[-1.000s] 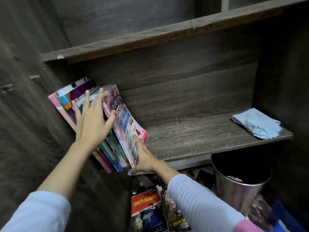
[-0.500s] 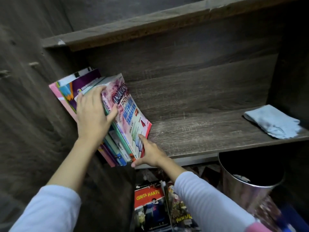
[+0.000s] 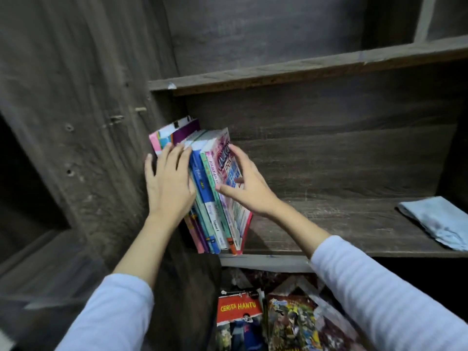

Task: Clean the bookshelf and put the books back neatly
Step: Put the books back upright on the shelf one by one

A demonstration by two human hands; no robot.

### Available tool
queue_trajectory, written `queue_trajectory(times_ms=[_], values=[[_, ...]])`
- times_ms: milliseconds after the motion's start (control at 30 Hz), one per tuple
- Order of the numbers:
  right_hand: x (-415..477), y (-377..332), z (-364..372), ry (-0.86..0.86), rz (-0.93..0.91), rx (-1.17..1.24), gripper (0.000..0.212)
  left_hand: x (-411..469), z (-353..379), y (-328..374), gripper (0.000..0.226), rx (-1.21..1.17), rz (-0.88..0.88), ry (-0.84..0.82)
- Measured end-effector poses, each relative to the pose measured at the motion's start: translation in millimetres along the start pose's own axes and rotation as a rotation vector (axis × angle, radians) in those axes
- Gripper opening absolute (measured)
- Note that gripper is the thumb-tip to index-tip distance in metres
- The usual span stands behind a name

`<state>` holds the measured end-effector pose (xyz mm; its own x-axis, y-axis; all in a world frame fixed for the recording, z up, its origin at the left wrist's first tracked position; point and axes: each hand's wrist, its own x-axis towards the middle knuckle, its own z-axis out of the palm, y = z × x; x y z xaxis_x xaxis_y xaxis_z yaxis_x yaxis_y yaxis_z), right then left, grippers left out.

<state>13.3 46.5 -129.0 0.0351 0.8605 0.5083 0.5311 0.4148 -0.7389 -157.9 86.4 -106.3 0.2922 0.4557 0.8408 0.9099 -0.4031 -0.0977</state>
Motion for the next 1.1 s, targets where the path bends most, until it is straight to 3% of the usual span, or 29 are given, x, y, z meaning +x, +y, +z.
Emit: queue_trajectory(times_ms=[167,300,400,500,767,867,967,1100], values=[[32,-39,1,-0.049,-0.047,-0.138,0.081,3,-2,6,0.050,0.060,-0.044,-0.089],[43,-44,3,-0.071,-0.010,-0.317,0.058,10,-3,7,0.048,0.128,-0.069,-0.132],[42,-45,4,-0.085,0.009,-0.307,0.053,11,-2,7,0.050,0.184,-0.053,-0.195],[41,-44,7,-0.080,0.027,-0.272,0.050,10,-1,7,0.048,0.161,-0.061,-0.155],[36,-39,6,-0.054,0.026,-0.145,0.046,-6,-5,7,0.042,-0.108,-0.116,0.077],[35,-36,5,-0.043,0.028,-0.096,0.045,-22,-10,14,0.036,-0.435,-0.229,0.136],[34,-36,3,-0.054,0.023,-0.046,0.043,-36,-15,24,0.035,-0.717,-0.298,0.066],[32,-37,2,-0.066,0.025,-0.011,0.043,-37,-12,25,0.038,-0.786,-0.386,-0.021]])
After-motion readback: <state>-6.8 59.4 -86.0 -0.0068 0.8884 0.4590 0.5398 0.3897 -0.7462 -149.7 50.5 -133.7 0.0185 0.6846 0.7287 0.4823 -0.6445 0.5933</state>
